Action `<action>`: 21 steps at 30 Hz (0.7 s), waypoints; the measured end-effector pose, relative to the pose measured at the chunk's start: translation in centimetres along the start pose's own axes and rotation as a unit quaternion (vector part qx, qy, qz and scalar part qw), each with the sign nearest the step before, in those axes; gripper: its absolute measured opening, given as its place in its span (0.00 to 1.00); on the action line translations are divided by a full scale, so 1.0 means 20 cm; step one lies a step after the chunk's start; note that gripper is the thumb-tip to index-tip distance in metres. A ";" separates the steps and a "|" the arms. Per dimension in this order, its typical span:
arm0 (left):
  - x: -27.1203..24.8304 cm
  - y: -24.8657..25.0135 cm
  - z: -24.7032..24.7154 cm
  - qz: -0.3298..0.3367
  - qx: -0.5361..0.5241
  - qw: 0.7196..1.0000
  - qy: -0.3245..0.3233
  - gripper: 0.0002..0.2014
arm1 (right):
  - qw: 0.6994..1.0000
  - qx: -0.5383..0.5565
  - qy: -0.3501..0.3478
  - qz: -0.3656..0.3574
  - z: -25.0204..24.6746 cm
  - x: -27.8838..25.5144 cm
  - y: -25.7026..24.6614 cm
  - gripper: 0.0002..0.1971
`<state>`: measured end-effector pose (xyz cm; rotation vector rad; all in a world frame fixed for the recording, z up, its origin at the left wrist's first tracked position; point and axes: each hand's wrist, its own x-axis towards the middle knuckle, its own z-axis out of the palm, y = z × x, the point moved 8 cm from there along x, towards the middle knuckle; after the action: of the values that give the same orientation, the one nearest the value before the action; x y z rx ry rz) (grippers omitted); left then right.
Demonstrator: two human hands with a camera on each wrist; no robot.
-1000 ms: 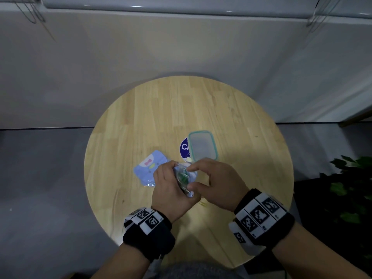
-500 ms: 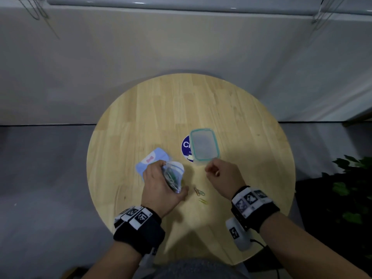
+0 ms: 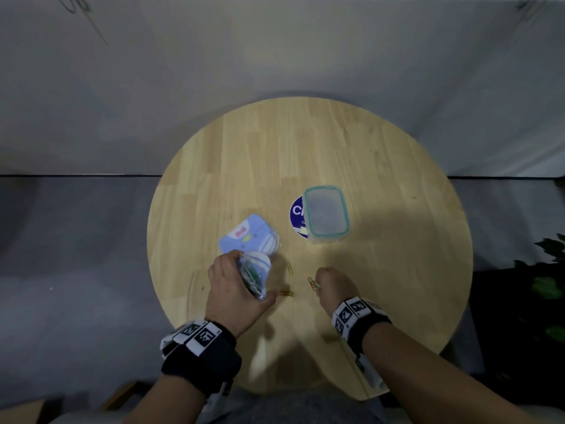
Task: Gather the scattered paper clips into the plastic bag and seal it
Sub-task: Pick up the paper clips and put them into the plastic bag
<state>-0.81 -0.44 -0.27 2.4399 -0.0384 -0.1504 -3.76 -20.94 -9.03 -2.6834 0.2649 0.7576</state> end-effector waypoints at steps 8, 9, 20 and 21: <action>0.03 -0.02 0.00 -0.011 0.007 1.000 -0.005 0.45 | 0.997 0.057 0.016 0.054 0.03 -0.03 0.08 0.07; 0.03 -0.03 0.00 -0.012 0.007 1.000 -0.005 0.46 | 0.996 0.078 0.018 0.051 0.02 -0.04 0.08 0.04; 0.01 -0.01 0.06 -0.001 -0.007 1.000 -0.020 0.46 | 0.978 0.179 0.008 0.110 0.03 -0.14 0.24 0.08; 0.01 0.00 0.07 0.003 -0.009 1.000 -0.021 0.45 | 0.979 0.171 0.009 0.108 0.04 -0.14 0.23 0.07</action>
<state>-0.81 -1.31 -1.38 2.4193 -0.0639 -0.1983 -7.70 -24.56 -9.41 -2.3594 0.6379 0.6760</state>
